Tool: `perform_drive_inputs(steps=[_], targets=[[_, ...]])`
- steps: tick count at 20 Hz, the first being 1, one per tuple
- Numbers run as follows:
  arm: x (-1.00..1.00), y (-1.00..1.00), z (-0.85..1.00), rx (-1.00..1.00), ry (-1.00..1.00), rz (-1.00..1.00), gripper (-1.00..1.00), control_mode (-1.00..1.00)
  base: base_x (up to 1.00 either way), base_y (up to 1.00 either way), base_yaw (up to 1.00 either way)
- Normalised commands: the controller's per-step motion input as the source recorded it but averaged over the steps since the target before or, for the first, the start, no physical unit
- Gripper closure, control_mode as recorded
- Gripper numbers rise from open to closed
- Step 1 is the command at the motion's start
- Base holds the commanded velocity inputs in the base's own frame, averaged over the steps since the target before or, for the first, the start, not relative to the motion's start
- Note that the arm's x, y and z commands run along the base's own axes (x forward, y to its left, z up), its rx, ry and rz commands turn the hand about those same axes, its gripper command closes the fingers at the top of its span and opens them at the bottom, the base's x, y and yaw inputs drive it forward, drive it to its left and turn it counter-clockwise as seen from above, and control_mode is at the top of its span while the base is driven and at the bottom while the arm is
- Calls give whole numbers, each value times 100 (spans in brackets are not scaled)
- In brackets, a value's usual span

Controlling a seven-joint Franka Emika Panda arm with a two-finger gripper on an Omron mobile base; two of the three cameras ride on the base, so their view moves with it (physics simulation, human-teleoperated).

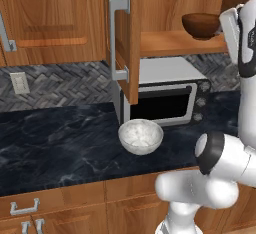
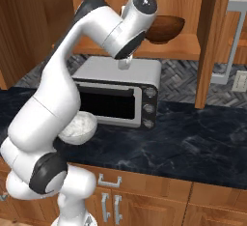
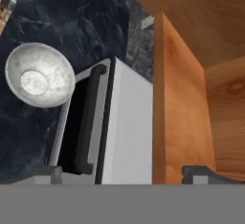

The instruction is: Open the cabinet. Pick the bowls from the counter and place them in the cabinet. Then close the cabinet.

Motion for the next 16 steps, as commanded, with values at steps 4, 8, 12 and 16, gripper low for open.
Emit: perform_drive_inputs(steps=[4, 8, 12, 16], targets=[[-91, 22, -14, -1, 0, 0, -100, -100, 0, 0, 0], [-76, 22, 0, 0, 7, 3, -100, -100, 0, 0, 0], [-74, 39, -1, 0, 17, 5, -100, -100, 0, 0, 0], [-69, 60, -12, 0, 20, 5, -100, -100, 0, 0, 0]])
